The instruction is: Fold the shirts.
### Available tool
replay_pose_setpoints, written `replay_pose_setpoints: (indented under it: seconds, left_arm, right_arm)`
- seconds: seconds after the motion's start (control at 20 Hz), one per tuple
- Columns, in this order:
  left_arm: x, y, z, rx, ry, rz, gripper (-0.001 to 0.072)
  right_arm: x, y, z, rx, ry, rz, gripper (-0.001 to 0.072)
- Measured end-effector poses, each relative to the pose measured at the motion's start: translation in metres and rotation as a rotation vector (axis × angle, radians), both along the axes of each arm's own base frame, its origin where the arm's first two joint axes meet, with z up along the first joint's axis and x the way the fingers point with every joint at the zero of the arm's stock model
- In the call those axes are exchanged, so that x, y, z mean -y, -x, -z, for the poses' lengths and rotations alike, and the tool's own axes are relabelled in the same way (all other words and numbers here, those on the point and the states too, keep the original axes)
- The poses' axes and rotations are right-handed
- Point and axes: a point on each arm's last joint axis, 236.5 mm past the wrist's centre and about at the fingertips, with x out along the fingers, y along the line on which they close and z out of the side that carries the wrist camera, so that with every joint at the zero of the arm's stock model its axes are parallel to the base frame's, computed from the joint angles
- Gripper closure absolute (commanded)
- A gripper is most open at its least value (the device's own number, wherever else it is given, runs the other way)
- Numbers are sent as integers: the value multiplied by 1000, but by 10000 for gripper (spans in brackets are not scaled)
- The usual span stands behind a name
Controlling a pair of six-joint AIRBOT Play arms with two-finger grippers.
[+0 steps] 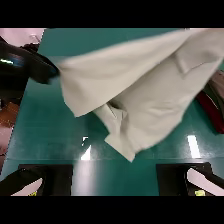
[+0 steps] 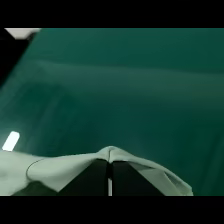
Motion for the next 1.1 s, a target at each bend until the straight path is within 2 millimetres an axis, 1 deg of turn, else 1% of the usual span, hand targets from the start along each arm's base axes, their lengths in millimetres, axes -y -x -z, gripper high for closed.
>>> replay_pose_setpoints:
  seconds: [0.05,0.1,0.15,0.2,0.25,0.3,0.35,0.4,0.45,0.5,0.55,0.65,0.7,0.8,0.9,1.0,1.1]
  left_arm:
    - [2,-11,32,-59,-27,-5,683]
    - [3,-21,59,-106,-53,-12,683]
    - [3,-33,85,-140,-76,-24,633]
    - [3,-42,105,-163,-96,-35,356]
    - [2,-52,123,-179,-112,-51,168]
    - [1,-60,136,-191,-122,-70,155]
    - [-2,-67,145,-193,-124,-93,156]
    - [-7,-76,150,-191,-121,-124,155]
    - [-16,-84,152,-189,-119,-161,155]
    - [-26,-92,150,-184,-112,-196,155]
    - [-36,-100,146,-178,-100,-231,155]
    - [-58,-108,136,-189,-72,-293,155]
    - [-66,-107,134,-207,-63,-313,155]
    - [-77,-100,137,-260,-47,-331,155]
    - [-82,-87,154,-337,-42,-336,156]
    - [-80,-69,179,-422,-26,-338,156]
    - [-74,-47,206,-500,6,-345,155]
  right_arm:
    - [-6,-16,29,-84,27,-20,694]
    - [-13,-31,55,-149,51,-42,693]
    - [-23,-46,81,-210,71,-63,693]
    - [-31,-62,104,-251,86,-76,693]
    - [-39,-78,126,-282,94,-83,693]
    - [-46,-91,144,-307,101,-88,686]
    - [-53,-105,161,-319,102,-88,531]
    - [-58,-116,174,-330,103,-87,248]
    - [-60,-126,185,-332,101,-81,198]
    - [-59,-134,194,-336,103,-71,200]
    - [-57,-140,199,-335,103,-59,201]
    - [-48,-146,201,-327,98,-35,203]
    - [-41,-147,199,-321,99,-19,203]
    - [-25,-144,188,-308,98,9,204]
    - [-10,-139,180,-307,100,31,204]
    - [2,-131,172,-308,104,46,204]
    - [8,-123,168,-317,112,45,204]
